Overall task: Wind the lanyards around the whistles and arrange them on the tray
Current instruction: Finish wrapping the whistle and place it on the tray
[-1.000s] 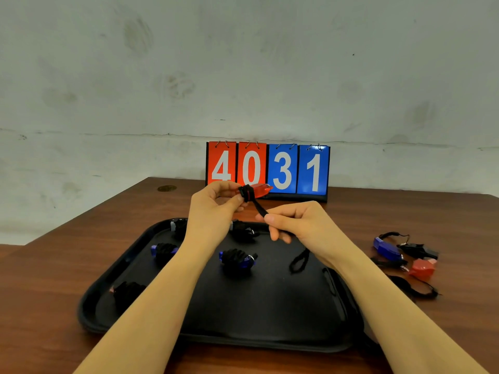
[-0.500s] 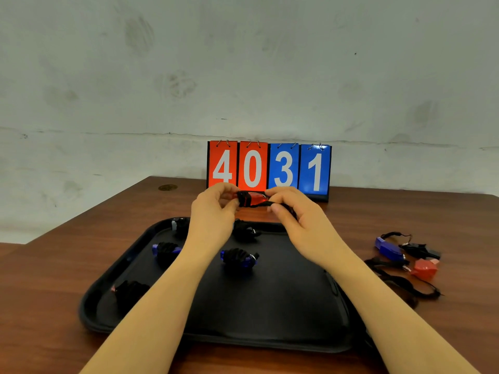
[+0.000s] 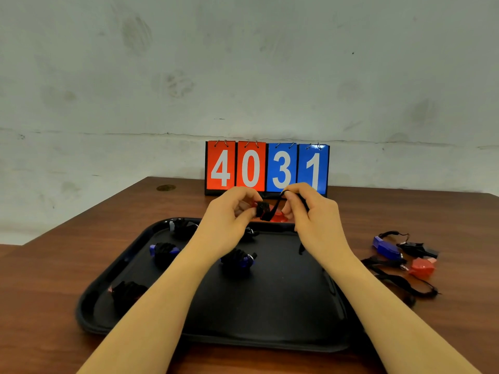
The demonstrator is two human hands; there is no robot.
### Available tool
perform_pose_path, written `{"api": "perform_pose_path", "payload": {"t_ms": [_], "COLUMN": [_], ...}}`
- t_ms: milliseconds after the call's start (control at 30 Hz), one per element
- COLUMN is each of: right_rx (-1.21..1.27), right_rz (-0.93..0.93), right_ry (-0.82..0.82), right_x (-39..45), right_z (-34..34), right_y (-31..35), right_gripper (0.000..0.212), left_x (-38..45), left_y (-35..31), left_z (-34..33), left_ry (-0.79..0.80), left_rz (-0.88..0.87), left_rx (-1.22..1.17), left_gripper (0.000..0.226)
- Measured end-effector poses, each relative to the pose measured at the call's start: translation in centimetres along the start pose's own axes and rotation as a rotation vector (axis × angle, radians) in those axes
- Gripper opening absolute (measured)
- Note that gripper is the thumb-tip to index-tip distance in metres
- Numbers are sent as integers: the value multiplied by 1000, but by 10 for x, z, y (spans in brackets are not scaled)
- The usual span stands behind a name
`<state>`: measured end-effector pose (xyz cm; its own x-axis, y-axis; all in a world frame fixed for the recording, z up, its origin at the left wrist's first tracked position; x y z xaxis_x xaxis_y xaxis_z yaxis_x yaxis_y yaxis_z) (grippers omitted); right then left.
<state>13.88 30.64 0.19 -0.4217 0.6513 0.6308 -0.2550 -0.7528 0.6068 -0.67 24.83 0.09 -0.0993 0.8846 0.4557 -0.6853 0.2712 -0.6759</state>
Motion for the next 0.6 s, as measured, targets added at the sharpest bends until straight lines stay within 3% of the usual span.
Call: {"api": "perform_pose_path", "payload": {"t_ms": [167,333,600], "right_rx": [174,551,618], "right_rz": [-148,-383,-419], "right_ry": [-1,45,174], "right_x": [2,3,3], "right_z": [1,5,-2], "right_y": [-8,-16,-16], "right_gripper": [12,11,15], "left_x": [-4,-5,-5], "left_y": [-6,-9,-9], "left_z": [-1,1,2], "left_ry": [113,147,104], "left_rz": [-9,-27,-2], "left_rx": [-105,-255,-551], "left_gripper": [22,22,23]}}
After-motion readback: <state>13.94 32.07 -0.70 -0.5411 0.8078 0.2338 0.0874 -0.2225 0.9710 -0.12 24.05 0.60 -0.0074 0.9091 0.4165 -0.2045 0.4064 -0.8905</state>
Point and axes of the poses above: each hand's wrist, its own x-axis towards the middle knuckle, its own z-axis out of the back of the hand, y = z × x, the point moved 4 cm from there along x, towards the middle knuckle, and after that the axes turned 8 degrees about y, right-handed, at the moved point
